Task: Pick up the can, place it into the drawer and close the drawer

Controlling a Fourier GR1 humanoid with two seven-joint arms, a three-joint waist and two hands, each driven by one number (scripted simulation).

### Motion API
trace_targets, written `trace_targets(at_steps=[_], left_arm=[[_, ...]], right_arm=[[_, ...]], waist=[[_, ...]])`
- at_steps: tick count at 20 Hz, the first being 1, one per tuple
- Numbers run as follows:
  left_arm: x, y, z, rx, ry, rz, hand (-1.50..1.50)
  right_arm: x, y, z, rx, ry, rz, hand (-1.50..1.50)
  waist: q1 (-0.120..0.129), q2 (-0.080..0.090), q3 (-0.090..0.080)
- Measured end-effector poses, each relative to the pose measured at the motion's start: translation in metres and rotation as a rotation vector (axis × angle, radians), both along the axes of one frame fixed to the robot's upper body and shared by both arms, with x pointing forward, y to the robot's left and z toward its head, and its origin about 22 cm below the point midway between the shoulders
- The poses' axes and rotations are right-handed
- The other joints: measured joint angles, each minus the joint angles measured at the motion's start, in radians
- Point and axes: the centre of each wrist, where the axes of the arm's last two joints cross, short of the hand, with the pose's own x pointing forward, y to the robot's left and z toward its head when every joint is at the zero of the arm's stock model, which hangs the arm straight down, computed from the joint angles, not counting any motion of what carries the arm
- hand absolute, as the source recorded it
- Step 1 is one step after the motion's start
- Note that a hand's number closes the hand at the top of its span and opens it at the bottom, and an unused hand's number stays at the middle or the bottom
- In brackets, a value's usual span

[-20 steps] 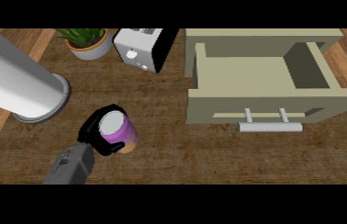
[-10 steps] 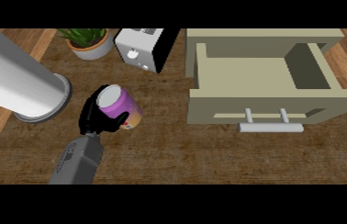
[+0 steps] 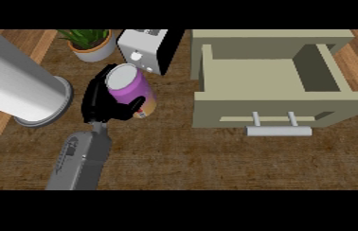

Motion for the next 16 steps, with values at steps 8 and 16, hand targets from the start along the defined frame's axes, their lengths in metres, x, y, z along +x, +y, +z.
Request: trace_targets(at_steps=[8,16], left_arm=[[0.008,-0.036,0.068,0.04,-0.03,-0.003,1.5],[0.025,-0.073,0.109,0.07,-0.056,-0.011,1.5]], right_arm=[[-0.001,0.001,0.001,0.011,-0.01,-0.001,-1.5],[0.005,0.001,-0.002,0.021,-0.002,0.003,-1.5]], waist=[[-0.005,0.001,0.0],[-0.009,0.004,0.0]])
